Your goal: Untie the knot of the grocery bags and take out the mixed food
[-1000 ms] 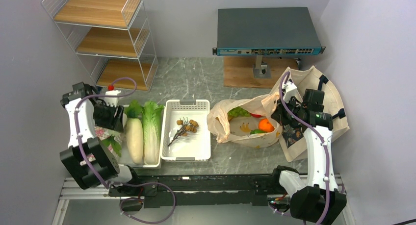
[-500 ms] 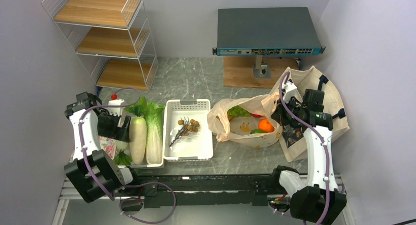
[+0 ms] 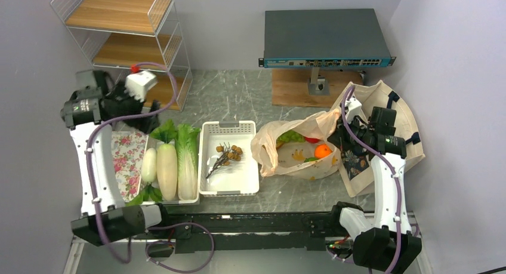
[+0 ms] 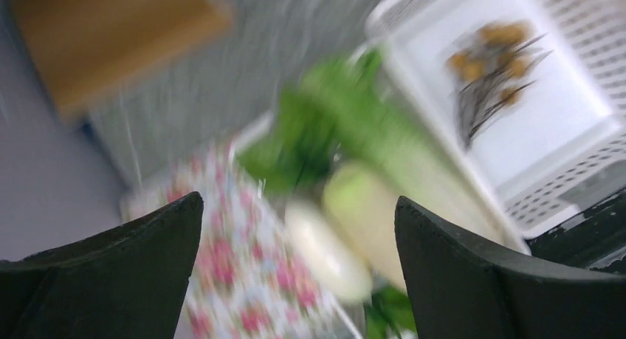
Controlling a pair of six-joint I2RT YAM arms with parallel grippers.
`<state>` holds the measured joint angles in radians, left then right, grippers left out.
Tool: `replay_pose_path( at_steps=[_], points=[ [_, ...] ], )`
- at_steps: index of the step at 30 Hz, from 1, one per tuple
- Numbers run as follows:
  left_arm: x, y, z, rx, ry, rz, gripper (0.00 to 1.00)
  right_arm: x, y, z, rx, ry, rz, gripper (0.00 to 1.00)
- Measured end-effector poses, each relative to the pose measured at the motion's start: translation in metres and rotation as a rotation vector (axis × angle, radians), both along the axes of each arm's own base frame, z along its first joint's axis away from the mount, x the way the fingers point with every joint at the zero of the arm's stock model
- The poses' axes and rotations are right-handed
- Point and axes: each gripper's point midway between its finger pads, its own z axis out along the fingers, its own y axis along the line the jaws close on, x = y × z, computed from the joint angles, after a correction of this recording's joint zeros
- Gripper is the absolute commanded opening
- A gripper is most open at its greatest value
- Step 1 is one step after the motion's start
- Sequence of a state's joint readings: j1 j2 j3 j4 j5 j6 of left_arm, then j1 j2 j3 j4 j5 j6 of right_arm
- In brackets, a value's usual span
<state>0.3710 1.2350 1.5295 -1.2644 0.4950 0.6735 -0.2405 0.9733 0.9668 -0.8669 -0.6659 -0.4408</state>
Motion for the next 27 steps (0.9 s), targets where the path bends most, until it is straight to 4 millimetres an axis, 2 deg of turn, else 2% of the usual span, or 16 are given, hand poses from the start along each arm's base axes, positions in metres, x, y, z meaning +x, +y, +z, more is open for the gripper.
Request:
replay_pose_path(
  at_steps=[1, 2, 5, 7, 10, 13, 15, 18, 21, 23, 25, 27],
  points=[
    [0.008, -0.019, 0.018, 0.001, -0.057, -0.072, 0.99, 0.001, 0.002, 0.005, 0.008, -0.013, 0.011, 0.00],
    [0.016, -0.045, 0.035, 0.000, -0.117, -0.174, 0.99, 0.001, 0.004, 0.010, 0.012, -0.027, 0.023, 0.00],
    [0.019, -0.139, 0.070, -0.038, -0.261, -0.501, 0.98, -0.002, 0.009, 0.024, 0.007, -0.075, 0.074, 0.00],
    [0.009, -0.194, 0.080, -0.055, -0.325, -0.693, 0.91, -0.008, 0.011, 0.027, -0.012, -0.088, 0.107, 0.00],
    [-0.014, -0.268, 0.086, -0.056, -0.413, -0.962, 0.72, -0.022, 0.012, 0.022, -0.044, -0.072, 0.152, 0.00],
    [-0.047, -0.346, 0.082, -0.050, -0.527, -1.240, 0.54, -0.034, 0.012, 0.014, -0.065, -0.040, 0.180, 0.00],
    [-0.065, -0.387, 0.070, -0.041, -0.582, -1.372, 0.47, -0.038, 0.011, 0.010, -0.076, -0.020, 0.179, 0.00],
    [-0.079, -0.436, 0.043, -0.010, -0.637, -1.508, 0.39, -0.040, 0.009, 0.006, -0.082, 0.004, 0.175, 0.00],
    [-0.073, -0.472, 0.006, 0.066, -0.658, -1.577, 0.33, -0.038, 0.007, 0.001, -0.083, 0.031, 0.165, 0.00],
    [-0.061, -0.487, -0.025, 0.142, -0.661, -1.591, 0.32, -0.037, 0.007, -0.002, -0.072, 0.054, 0.159, 0.00],
    [-0.046, -0.494, -0.060, 0.231, -0.639, -1.595, 0.36, -0.036, 0.007, -0.004, -0.061, 0.073, 0.151, 0.00],
    [-0.027, -0.494, -0.099, 0.320, -0.597, -1.586, 0.53, -0.035, 0.007, -0.004, -0.053, 0.079, 0.140, 0.00]
  ],
)
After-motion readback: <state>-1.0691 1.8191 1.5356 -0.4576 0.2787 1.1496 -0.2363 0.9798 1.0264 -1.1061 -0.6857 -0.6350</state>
